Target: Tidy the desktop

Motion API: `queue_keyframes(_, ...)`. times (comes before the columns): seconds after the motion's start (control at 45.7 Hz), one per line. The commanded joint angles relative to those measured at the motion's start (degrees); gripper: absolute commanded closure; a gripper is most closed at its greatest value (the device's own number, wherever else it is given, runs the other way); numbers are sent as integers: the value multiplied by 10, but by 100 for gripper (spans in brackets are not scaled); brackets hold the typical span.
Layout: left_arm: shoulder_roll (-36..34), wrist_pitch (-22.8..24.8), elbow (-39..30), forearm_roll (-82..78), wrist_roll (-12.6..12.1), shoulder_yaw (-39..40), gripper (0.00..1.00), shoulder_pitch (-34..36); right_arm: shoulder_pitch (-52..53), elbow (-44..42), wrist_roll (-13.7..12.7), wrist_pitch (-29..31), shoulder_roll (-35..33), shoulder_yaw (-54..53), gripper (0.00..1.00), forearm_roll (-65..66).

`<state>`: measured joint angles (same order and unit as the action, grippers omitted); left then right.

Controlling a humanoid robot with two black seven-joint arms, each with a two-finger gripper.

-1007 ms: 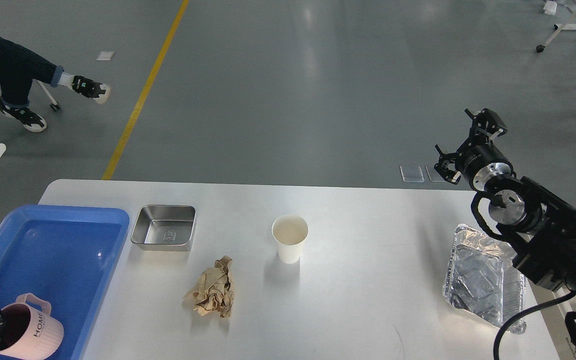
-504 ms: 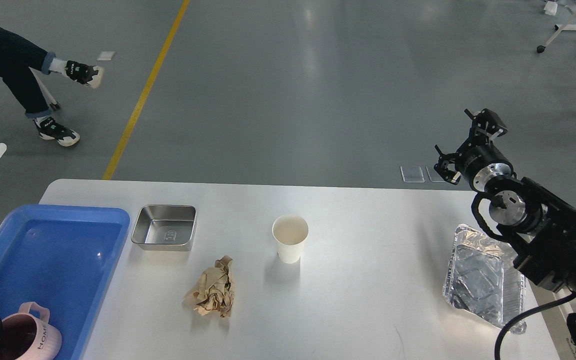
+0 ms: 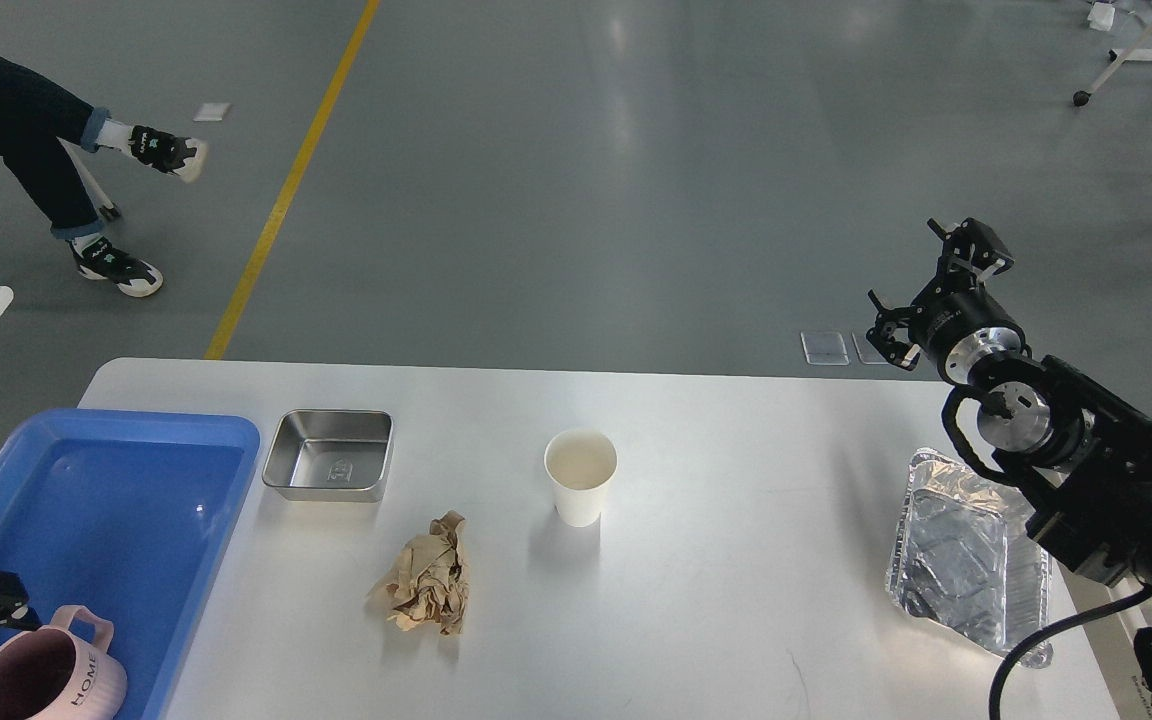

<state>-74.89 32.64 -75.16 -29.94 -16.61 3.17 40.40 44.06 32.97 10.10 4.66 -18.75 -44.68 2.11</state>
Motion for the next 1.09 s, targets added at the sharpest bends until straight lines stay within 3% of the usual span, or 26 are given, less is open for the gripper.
queue_keyframes(0.0,4,8,1,-1,0,35,5,0,-1,0,0,0,0,-1,0,0)
queue_keyframes(0.175,12,1,3,-7,13,77,5,0,-1,1,-1,0,-4,0,0,0)
queue_keyframes(0.263,11,-1,3,-20,43,106,5,0,-1,1,0,0,-5,-1,0,0)
queue_keyframes(0.35,6,-1,3,-56,107,129,6,-1,-1,0,0,0,-6,0,0,0)
queue_keyframes(0.482,0,-3,3,-151,233,147,6,-1,-1,1,-1,0,-9,-1,0,0)
queue_keyframes(0.547,-7,-3,2,-172,270,143,6,-5,-1,1,0,0,-9,-1,0,0)
queue_keyframes(0.81,-103,1,-45,-176,278,119,6,-7,-2,1,-1,0,-14,0,0,0)
queue_keyframes(1.073,-306,8,-187,-176,281,125,5,5,-1,1,-1,0,-14,-1,0,0)
